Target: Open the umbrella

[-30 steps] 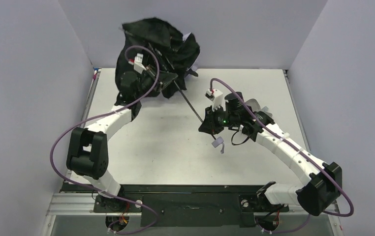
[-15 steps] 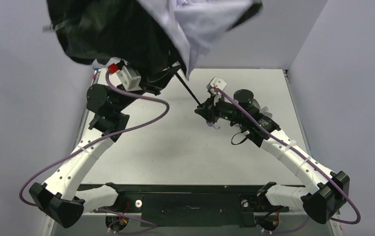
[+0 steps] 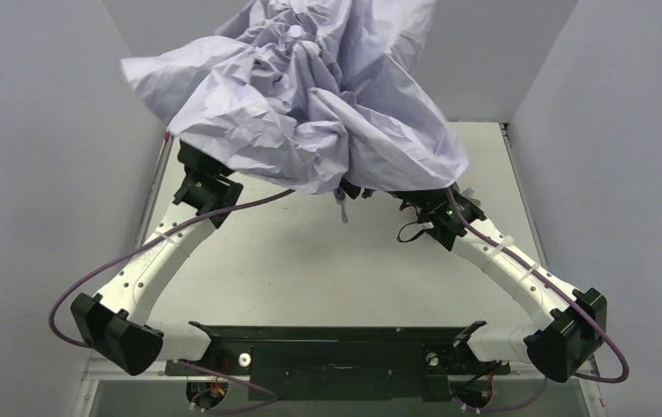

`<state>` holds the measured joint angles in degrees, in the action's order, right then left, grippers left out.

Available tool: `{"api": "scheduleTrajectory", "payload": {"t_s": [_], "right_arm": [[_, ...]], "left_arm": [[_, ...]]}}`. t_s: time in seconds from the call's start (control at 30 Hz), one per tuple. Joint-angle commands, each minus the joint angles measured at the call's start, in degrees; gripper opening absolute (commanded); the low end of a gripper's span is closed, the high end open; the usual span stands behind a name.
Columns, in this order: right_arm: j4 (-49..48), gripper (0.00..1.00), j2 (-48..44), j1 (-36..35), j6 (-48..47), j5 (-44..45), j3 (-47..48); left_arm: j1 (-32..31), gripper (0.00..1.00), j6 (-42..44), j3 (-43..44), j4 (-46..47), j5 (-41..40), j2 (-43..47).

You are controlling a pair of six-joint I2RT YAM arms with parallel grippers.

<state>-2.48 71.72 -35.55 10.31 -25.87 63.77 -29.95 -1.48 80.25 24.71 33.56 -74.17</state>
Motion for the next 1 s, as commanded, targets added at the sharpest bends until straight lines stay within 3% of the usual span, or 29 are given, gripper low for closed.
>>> {"api": "scheduleTrajectory", "payload": {"t_s": [0.0, 0.13, 0.27, 0.4, 0.67, 0.8, 0.97], "right_arm": [[-12.2, 0.4, 0.8, -1.2, 9.1, -1.3, 6.1], [-12.5, 0.39, 2.4, -1.3, 14.7, -4.3, 6.4], [-16.1, 0.56, 4.0, -2.4, 19.2, -4.3, 4.9], [-13.8, 0.58, 5.8, -2.4, 17.5, -4.3, 5.7], [-5.0, 0.59, -1.4, -0.3, 8.6, -4.0, 2.4], [1.0, 0.69, -4.6, -0.4, 6.0, -3.0, 1.0], [0.9, 0.8, -2.3, -0.5, 10.1, -4.7, 0.1]], "left_arm": [[1.3, 0.0, -10.2, 3.3, -0.1, 1.4, -3.0], [4.0, 0.0, -21.2, 6.6, 1.5, 1.0, -5.6], [6.9, 0.0, -31.8, 8.9, 3.8, 1.6, -8.2], [7.8, 0.0, -39.0, 9.0, 5.0, 0.5, -8.8], [12.5, 0.0, -45.1, 8.2, -0.5, 0.0, -8.2], [15.4, 0.0, -48.2, 8.4, -5.7, 1.6, -8.2], [16.2, 0.0, -55.1, 5.6, -3.1, 2.2, -8.3]]}}
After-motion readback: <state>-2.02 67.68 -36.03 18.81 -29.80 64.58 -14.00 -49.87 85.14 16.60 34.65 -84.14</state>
